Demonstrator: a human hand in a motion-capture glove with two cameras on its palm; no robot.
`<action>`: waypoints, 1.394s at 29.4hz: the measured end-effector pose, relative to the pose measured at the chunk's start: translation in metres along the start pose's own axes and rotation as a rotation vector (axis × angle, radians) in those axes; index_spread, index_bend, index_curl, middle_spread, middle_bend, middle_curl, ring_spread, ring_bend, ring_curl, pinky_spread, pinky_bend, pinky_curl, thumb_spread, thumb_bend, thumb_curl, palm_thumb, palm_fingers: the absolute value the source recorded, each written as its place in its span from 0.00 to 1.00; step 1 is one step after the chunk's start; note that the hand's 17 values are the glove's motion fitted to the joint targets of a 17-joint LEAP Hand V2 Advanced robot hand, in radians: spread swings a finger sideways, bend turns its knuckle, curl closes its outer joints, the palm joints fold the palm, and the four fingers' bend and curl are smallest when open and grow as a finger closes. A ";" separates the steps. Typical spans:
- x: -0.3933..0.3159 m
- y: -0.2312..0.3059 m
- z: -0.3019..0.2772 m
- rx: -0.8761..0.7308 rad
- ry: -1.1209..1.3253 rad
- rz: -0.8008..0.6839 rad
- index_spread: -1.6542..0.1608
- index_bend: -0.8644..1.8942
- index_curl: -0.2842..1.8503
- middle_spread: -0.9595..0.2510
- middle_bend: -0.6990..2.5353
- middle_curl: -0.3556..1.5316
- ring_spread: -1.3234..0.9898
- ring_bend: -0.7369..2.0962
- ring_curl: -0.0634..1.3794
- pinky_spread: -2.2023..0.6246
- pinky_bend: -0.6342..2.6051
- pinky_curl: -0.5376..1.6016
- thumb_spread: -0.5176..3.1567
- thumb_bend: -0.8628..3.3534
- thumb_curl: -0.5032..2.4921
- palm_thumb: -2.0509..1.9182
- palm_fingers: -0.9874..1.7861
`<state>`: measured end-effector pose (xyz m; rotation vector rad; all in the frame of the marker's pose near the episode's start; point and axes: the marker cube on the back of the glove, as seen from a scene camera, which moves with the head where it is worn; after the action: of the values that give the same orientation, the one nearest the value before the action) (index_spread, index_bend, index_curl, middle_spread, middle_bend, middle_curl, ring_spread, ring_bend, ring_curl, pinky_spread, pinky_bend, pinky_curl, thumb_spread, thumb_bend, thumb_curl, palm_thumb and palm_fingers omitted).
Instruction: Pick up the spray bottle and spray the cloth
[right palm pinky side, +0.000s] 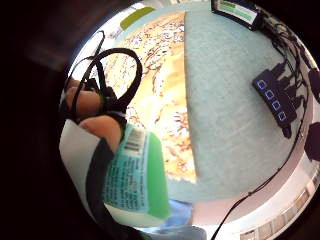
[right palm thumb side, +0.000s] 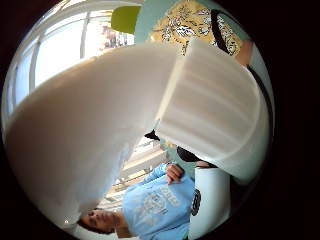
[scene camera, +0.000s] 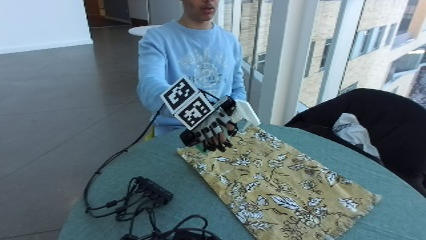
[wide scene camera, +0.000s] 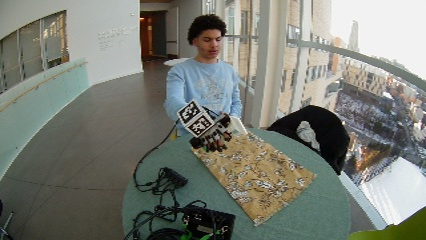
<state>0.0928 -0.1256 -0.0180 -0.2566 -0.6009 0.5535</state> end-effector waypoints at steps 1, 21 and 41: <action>-0.004 0.000 0.002 0.003 -0.020 -0.015 0.78 0.37 0.33 0.73 0.28 0.43 0.56 0.44 0.31 0.80 0.28 0.42 0.33 0.20 0.39 0.76 0.77; -0.170 -0.009 0.150 0.020 -0.573 -0.580 0.78 0.37 0.33 0.73 0.28 0.43 0.55 0.43 0.31 0.80 0.28 0.42 0.33 0.20 0.39 0.76 0.76; -0.207 -0.030 0.260 -0.011 -0.596 -0.657 0.77 0.37 0.33 0.71 0.27 0.42 0.54 0.42 0.30 0.79 0.27 0.42 0.35 0.20 0.39 0.75 0.75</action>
<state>-0.1923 -0.2484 0.1053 0.1121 -1.2047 -0.0262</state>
